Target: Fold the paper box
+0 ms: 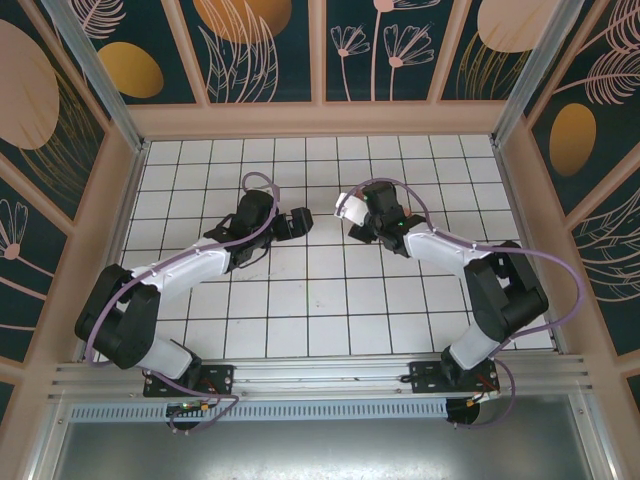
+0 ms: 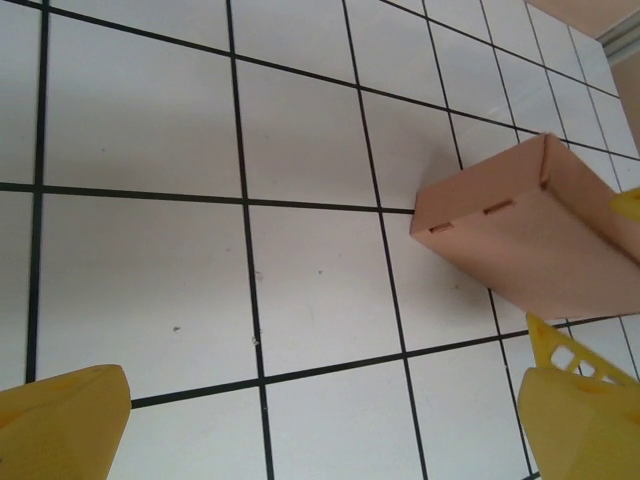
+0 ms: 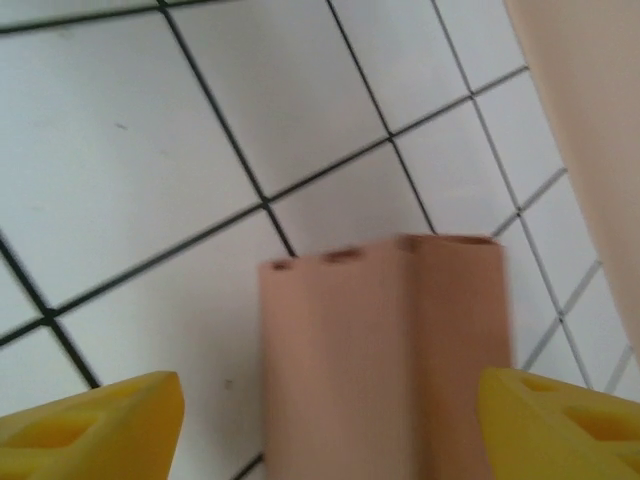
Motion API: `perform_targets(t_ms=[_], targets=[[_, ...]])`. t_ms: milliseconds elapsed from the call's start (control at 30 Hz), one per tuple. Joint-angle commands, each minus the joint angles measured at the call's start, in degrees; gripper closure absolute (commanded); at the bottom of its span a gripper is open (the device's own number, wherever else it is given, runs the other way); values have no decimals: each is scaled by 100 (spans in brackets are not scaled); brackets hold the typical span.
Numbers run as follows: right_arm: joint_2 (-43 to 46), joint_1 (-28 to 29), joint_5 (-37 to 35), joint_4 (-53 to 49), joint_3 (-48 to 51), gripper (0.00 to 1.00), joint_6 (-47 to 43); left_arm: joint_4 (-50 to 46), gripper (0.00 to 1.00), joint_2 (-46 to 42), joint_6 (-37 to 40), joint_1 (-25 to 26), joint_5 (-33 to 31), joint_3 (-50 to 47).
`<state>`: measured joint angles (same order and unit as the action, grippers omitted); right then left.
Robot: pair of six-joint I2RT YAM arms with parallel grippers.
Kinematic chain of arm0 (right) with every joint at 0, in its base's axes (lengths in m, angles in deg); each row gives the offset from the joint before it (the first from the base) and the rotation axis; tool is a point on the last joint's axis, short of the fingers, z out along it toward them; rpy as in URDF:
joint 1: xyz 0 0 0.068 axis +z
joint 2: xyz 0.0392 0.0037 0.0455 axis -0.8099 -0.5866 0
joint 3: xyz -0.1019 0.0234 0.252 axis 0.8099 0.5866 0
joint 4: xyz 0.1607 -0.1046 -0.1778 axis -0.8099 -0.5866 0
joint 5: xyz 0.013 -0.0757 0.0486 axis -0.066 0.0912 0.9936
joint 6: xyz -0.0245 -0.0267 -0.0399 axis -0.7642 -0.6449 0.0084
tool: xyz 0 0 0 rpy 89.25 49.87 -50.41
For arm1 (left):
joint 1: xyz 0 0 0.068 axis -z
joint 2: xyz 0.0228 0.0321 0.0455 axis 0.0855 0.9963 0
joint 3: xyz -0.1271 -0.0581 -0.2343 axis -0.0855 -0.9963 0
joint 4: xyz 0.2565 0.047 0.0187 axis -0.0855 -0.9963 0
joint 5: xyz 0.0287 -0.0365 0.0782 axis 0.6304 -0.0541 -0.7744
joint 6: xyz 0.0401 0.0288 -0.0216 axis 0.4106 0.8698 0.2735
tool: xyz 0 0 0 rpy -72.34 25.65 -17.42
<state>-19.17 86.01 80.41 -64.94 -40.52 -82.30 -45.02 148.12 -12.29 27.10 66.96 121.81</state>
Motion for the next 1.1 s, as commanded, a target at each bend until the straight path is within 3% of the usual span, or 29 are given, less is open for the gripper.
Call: perform_targets(t_ms=[0,167,300,400,533,600,800,933,1067], targets=[[427,-28,1385,-376,-54,20,331,-117,2,-222,214,-56,-335,-37],[355,-290,2688,-1863,-580,19,347,-260,1,-111,326,-55,-463,103],[558,-714,2525,-1321,-565,15,922,-269,1,11,348,-55,-408,207],[740,-1230,2929,-988,-610,10,1311,-235,2,78,355,-54,-355,245],[780,-1572,3333,-880,-638,5,1146,-218,1,174,342,-54,-310,265],[653,-1778,3570,-1069,-711,3,1003,-199,1,183,330,-54,-283,260],[-23,-1994,3169,-2040,-1165,2,462,-341,2,189,421,-55,-300,347],[-340,-1993,2897,-2233,-1336,5,347,-405,1,250,477,-55,-319,439],[-489,-1957,3015,-2472,-1458,20,217,-401,1,313,471,-55,-288,472]])
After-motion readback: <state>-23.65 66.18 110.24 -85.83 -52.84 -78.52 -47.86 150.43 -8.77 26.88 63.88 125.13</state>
